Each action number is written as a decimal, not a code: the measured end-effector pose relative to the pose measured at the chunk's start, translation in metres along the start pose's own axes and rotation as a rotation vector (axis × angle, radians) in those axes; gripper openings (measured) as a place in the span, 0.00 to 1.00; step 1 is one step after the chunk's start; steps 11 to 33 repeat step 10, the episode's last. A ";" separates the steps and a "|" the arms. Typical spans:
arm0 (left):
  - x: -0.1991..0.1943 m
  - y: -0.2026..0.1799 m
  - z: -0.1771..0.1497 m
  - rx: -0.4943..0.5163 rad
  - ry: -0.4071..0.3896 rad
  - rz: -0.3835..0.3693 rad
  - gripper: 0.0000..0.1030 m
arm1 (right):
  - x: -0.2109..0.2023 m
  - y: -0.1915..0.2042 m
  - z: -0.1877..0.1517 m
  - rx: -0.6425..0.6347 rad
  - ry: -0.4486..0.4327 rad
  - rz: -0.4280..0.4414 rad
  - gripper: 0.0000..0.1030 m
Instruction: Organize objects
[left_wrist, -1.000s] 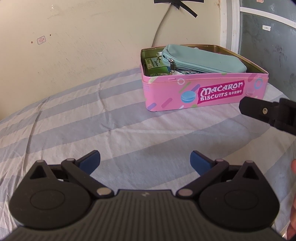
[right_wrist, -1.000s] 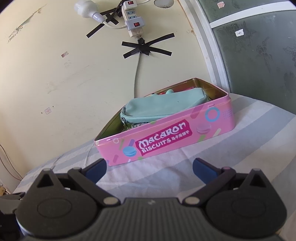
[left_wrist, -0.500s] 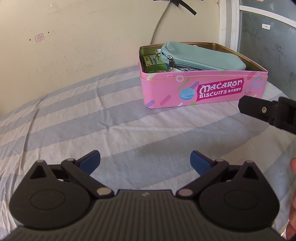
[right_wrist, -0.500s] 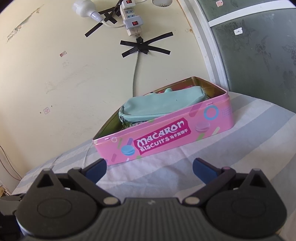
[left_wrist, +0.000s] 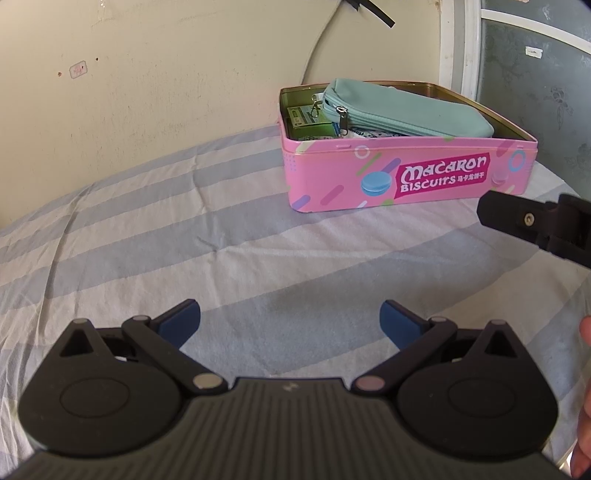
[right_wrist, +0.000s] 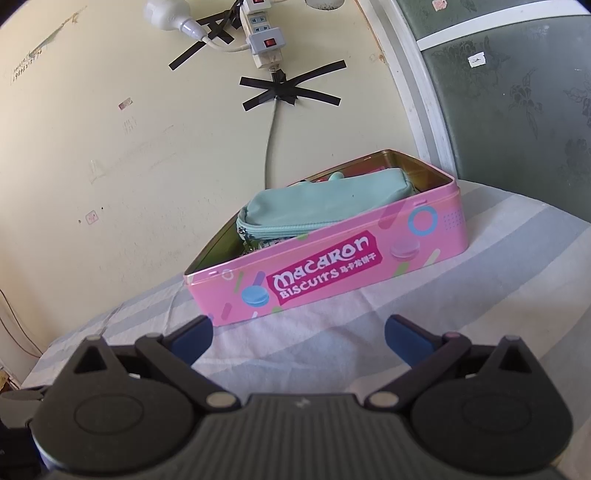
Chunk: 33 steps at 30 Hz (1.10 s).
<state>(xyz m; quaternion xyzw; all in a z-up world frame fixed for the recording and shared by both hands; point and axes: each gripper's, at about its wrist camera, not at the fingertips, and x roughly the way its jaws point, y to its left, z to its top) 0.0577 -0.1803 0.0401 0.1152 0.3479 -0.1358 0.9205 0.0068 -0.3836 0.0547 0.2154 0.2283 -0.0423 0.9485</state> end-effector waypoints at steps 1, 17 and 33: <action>0.000 0.000 0.000 -0.001 0.001 -0.002 1.00 | 0.000 0.000 0.000 0.000 0.000 0.000 1.00; -0.002 0.000 -0.001 0.018 -0.009 -0.019 1.00 | 0.000 0.001 0.000 0.001 0.000 -0.002 1.00; -0.002 0.000 -0.001 0.018 -0.009 -0.019 1.00 | 0.000 0.001 0.000 0.001 0.000 -0.002 1.00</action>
